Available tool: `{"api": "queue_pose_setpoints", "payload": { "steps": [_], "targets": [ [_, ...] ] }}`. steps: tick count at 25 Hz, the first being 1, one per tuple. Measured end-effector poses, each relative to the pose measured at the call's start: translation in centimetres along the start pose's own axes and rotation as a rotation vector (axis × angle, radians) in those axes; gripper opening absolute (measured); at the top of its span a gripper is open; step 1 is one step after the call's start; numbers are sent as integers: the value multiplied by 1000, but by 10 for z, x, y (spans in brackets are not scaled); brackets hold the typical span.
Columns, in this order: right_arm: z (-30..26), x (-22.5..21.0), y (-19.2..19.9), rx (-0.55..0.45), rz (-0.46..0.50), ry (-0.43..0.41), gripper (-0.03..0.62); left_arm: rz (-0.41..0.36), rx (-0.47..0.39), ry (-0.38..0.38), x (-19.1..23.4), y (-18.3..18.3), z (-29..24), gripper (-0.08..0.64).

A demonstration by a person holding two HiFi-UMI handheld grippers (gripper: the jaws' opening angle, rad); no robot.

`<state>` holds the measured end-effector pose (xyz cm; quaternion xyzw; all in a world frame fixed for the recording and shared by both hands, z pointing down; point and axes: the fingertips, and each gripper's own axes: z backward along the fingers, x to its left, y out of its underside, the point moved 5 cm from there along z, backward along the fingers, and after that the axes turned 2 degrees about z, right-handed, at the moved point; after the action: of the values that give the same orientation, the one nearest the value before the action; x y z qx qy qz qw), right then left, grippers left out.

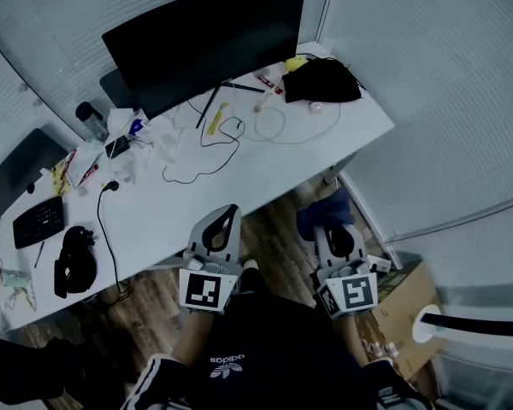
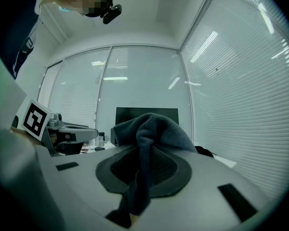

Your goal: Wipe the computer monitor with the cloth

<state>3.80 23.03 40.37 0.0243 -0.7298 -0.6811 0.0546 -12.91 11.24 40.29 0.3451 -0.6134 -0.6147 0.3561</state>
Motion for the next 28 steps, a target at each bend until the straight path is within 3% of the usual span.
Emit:
{"api": "queue_pose_setpoints", "payload": {
  "steps": [13, 28],
  "targets": [
    [-93, -31, 10, 28, -36, -65, 48, 28, 40, -71, 41, 12, -63, 5],
    [-282, -115, -23, 12, 36, -396, 48, 22, 5, -415, 103, -5, -179, 5]
  ]
}}
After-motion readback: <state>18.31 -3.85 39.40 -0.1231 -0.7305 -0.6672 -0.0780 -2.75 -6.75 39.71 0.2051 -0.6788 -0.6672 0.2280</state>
